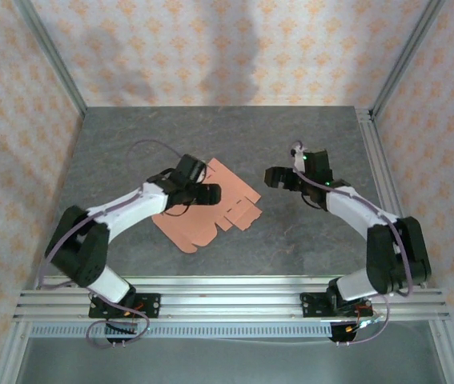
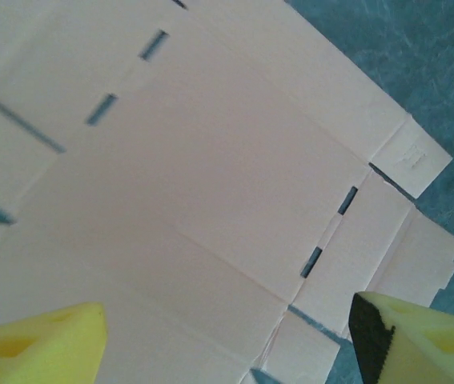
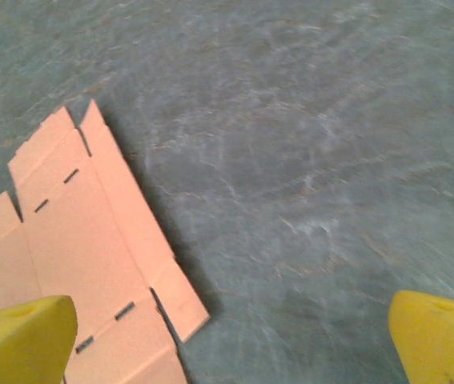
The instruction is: Fold the paper box
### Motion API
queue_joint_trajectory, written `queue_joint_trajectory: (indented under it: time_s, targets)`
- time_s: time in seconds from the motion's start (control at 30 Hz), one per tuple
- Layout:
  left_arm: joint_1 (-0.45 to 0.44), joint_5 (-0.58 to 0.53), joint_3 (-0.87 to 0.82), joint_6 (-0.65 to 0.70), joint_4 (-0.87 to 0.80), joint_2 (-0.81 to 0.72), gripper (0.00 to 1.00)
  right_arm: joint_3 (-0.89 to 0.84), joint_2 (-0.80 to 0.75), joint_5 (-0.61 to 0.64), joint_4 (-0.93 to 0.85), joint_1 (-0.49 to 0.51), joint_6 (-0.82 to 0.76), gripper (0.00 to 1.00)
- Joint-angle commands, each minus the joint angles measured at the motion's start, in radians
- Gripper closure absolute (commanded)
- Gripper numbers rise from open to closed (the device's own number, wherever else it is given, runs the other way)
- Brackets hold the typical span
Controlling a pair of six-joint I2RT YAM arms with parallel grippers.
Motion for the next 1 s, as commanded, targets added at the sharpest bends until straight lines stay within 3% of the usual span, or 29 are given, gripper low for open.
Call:
queue_joint_trajectory:
  time_s: [0.0, 0.17, 0.33, 0.67, 0.97]
  targets:
    - [0.069, -0.043, -0.112, -0.154, 0.046, -0.059, 0.25, 0.095, 0.083, -0.054, -0.03, 0.044, -0.053, 0.01]
    - [0.131, -0.01, -0.213, -0.232, 0.046, -0.072, 0.37, 0.249, 0.246, -0.079, -0.104, 0.081, -0.058, 0.01]
    - [0.153, 0.01, -0.214, -0.219, 0.016, 0.005, 0.46, 0.402, 0.401, -0.126, -0.249, 0.091, -0.068, 0.0]
    - [0.178, -0.013, -0.232, -0.156, -0.028, 0.111, 0.54, 0.575, 0.601, -0.351, -0.352, 0.094, -0.133, 0.28]
    - [0.18, 0.011, -0.22, -0.137, -0.019, 0.139, 0.54, 0.658, 0.703, -0.492, -0.319, 0.094, -0.143, 0.56]
